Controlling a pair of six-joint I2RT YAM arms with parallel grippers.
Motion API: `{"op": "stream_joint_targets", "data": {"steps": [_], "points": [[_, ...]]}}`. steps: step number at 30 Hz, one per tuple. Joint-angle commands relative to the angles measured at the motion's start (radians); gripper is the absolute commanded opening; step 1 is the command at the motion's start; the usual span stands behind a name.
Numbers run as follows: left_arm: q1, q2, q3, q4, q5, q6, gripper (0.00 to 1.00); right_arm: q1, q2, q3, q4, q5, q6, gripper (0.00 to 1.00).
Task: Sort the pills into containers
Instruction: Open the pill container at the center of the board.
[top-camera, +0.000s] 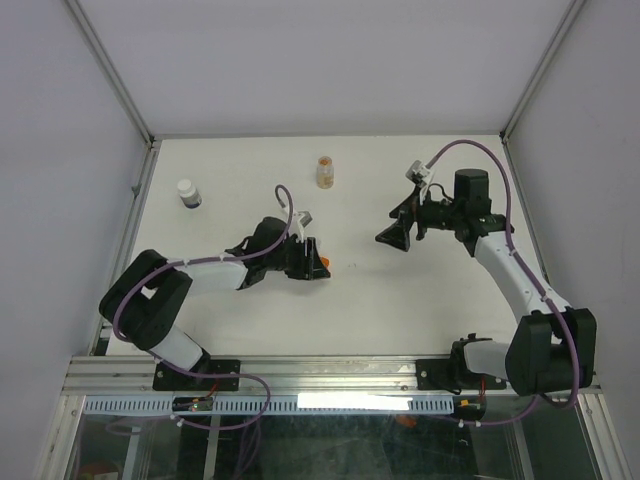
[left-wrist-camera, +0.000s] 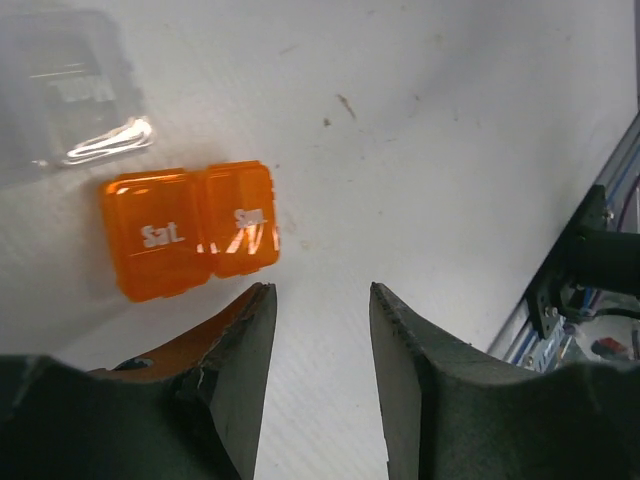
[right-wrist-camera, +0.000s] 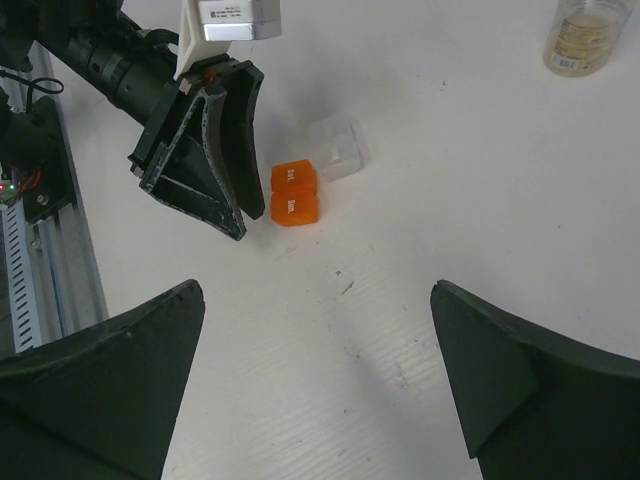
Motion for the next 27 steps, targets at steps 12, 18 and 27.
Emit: {"op": "stream_joint_targets", "data": {"steps": [12, 18, 27], "points": [[0.004, -0.332, -0.158, 0.098, -0.265, 0.127, 0.51, 0.088, 0.031, -0.1, 0.056, -0.154, -0.232, 0.97], [0.057, -0.167, -0.053, 0.089, -0.213, 0.084, 0.47, 0.119, 0.049, -0.103, 0.022, -0.128, -0.311, 0.96], [0.057, -0.024, -0.007, 0.121, -0.179, 0.056, 0.44, 0.204, 0.058, -0.123, 0.05, 0.011, -0.365, 0.95]]}}
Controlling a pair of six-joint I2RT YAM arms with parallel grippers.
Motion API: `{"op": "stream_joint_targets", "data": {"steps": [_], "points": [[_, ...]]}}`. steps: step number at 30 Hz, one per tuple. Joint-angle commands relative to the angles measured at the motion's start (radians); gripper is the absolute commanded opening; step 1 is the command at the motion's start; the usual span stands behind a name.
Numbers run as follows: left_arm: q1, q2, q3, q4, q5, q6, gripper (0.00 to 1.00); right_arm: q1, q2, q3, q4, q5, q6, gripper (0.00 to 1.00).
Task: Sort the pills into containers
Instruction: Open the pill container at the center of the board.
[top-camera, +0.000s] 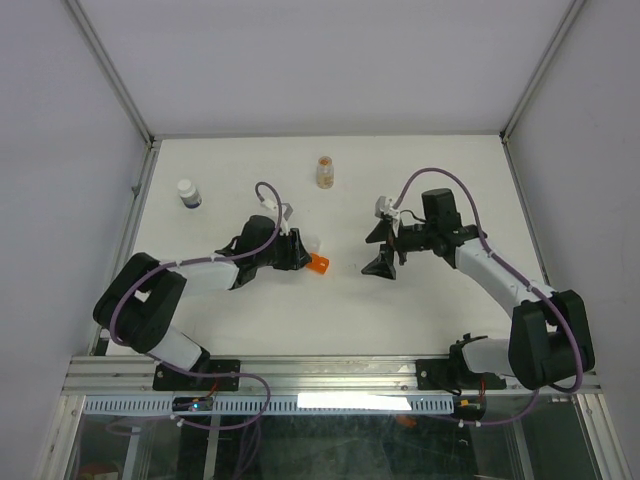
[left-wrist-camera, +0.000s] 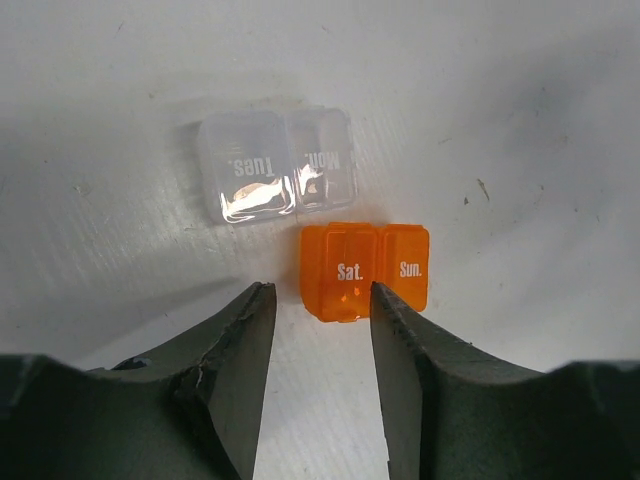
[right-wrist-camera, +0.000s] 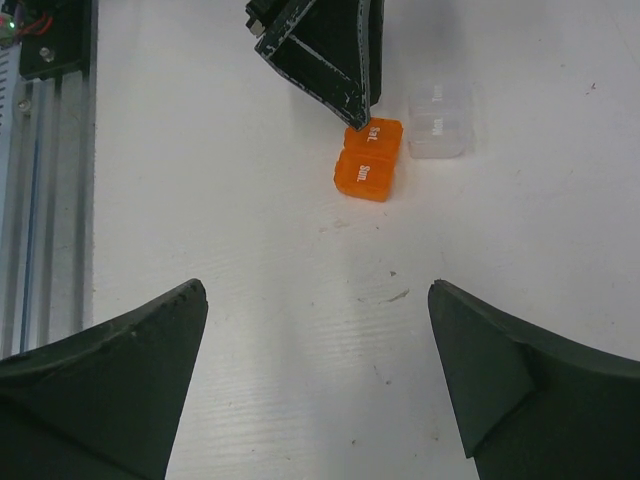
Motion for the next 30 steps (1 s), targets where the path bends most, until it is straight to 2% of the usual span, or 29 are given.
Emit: {"op": "stream_joint_targets", "data": {"steps": [1, 9, 16, 19, 23, 26, 30], "points": [[0.0, 0.018, 0.038, 0.069, 0.033, -0.025, 0.43, 0.051, 0.009, -0.008, 0.048, 0.079, -0.063, 0.95], [-0.004, 0.058, 0.019, 0.137, 0.133, -0.073, 0.39, 0.124, 0.038, -0.021, 0.099, 0.154, -0.077, 0.94], [-0.042, 0.108, 0.043, 0.162, 0.152, -0.093, 0.36, 0.192, 0.084, -0.066, 0.252, 0.208, -0.065, 0.91], [-0.05, 0.116, 0.044, 0.173, 0.157, -0.096, 0.35, 0.215, 0.095, -0.077, 0.321, 0.287, -0.063, 0.91], [-0.061, 0.123, 0.043, 0.196, 0.172, -0.101, 0.35, 0.228, 0.128, -0.074, 0.375, 0.293, -0.157, 0.92], [-0.061, 0.086, 0.022, 0.2, 0.151, -0.099, 0.37, 0.232, 0.198, 0.006, 0.262, 0.223, -0.301, 0.9], [-0.06, -0.008, -0.044, 0.205, 0.109, -0.087, 0.4, 0.248, 0.268, 0.072, 0.192, 0.231, -0.331, 0.88]]}}
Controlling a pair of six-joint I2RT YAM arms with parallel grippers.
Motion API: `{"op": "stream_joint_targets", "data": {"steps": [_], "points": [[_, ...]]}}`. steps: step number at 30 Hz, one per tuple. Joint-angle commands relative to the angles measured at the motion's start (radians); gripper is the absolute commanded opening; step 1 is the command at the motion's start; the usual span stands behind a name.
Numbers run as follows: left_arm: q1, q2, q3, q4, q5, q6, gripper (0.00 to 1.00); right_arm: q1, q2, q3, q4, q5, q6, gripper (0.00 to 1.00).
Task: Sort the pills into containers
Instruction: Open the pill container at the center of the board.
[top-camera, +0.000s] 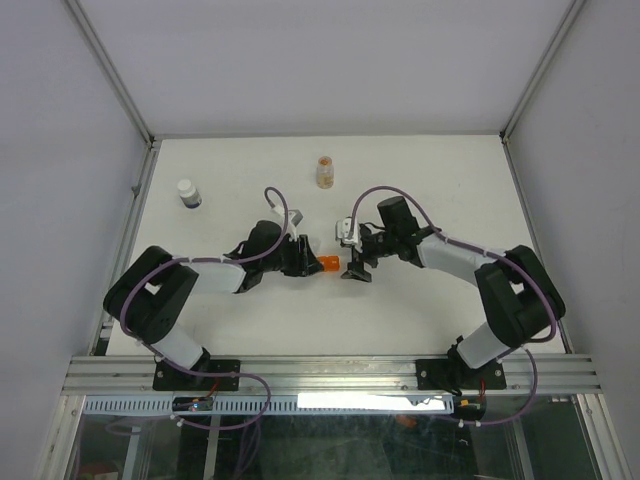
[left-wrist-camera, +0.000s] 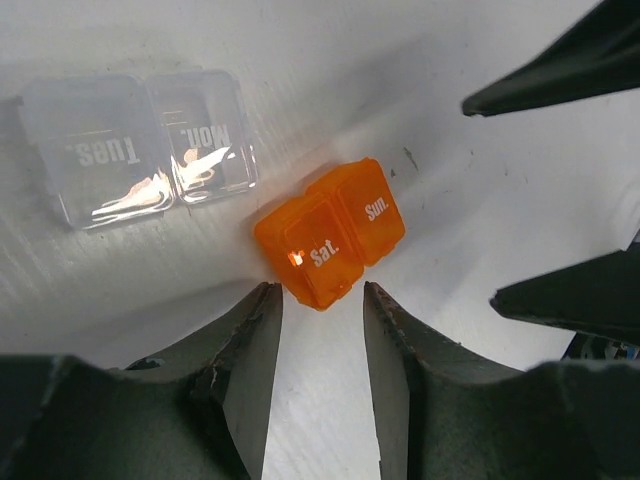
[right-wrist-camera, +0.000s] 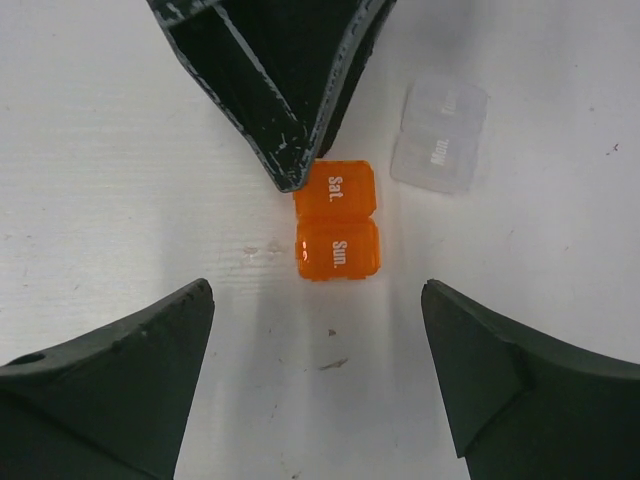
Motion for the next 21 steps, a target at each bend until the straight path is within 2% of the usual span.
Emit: {"op": "stream_joint_targets", "data": {"steps": [1, 13, 21], "points": [[-0.013, -0.135, -0.058, 0.077, -0.033, 0.007, 0.4, 0.02, 0.056, 0.086, -0.034, -0.01, -0.102, 0.88], [-0.01, -0.445, -0.25, 0.134, -0.165, 0.019, 0.45, 0.061, 0.195, 0.206, -0.09, 0.076, -0.065, 0.85], [-0.009, -0.547, -0.331, 0.175, -0.161, -0.026, 0.48, 0.097, 0.255, 0.247, -0.106, 0.149, -0.058, 0.78]]}}
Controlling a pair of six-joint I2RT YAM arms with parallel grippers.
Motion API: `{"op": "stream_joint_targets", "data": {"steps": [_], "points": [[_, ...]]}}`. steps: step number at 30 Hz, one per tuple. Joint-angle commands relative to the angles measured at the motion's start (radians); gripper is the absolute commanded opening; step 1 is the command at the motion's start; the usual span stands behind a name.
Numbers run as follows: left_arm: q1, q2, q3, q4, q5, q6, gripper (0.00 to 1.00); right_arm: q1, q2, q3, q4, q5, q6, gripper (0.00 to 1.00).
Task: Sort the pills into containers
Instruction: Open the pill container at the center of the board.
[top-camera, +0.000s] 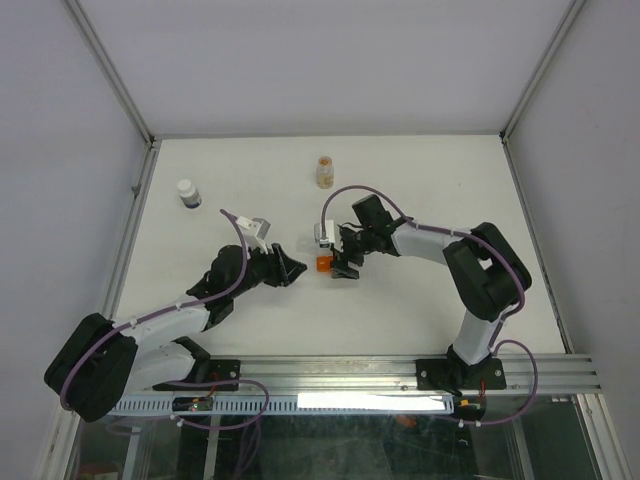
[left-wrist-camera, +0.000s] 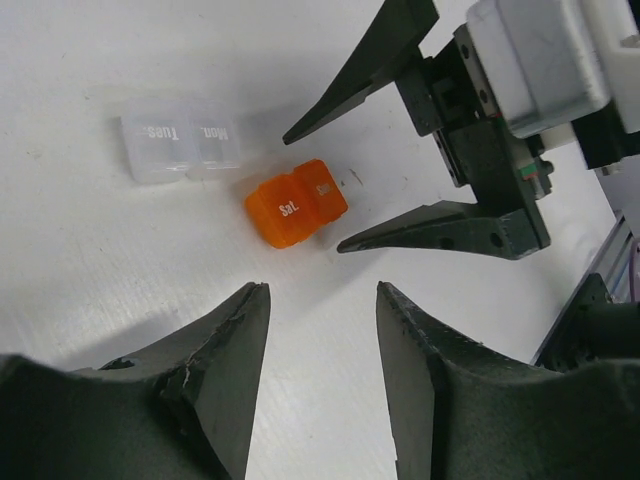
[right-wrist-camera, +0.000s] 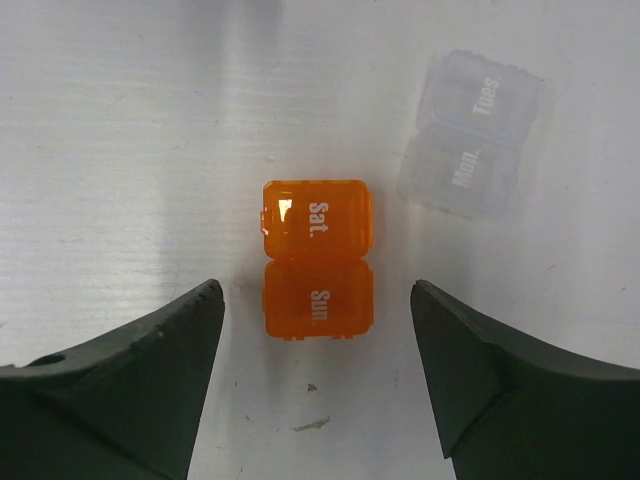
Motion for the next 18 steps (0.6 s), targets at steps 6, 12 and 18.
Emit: {"op": "stream_joint_targets", "data": {"steps": [6, 12, 18], "points": [[-0.01, -0.06, -0.096, 0.198, 0.022, -0.121, 0.51, 0.032, 0.032, 0.068, -0.012, 0.075, -0.002, 0.68], [-0.008, -0.054, -0.132, 0.271, 0.03, -0.212, 0.55, 0.037, 0.029, 0.071, -0.028, 0.071, -0.002, 0.48], [-0.007, -0.041, -0.176, 0.408, 0.063, -0.36, 0.65, 0.034, -0.062, 0.038, -0.051, 0.047, 0.014, 0.31]]}}
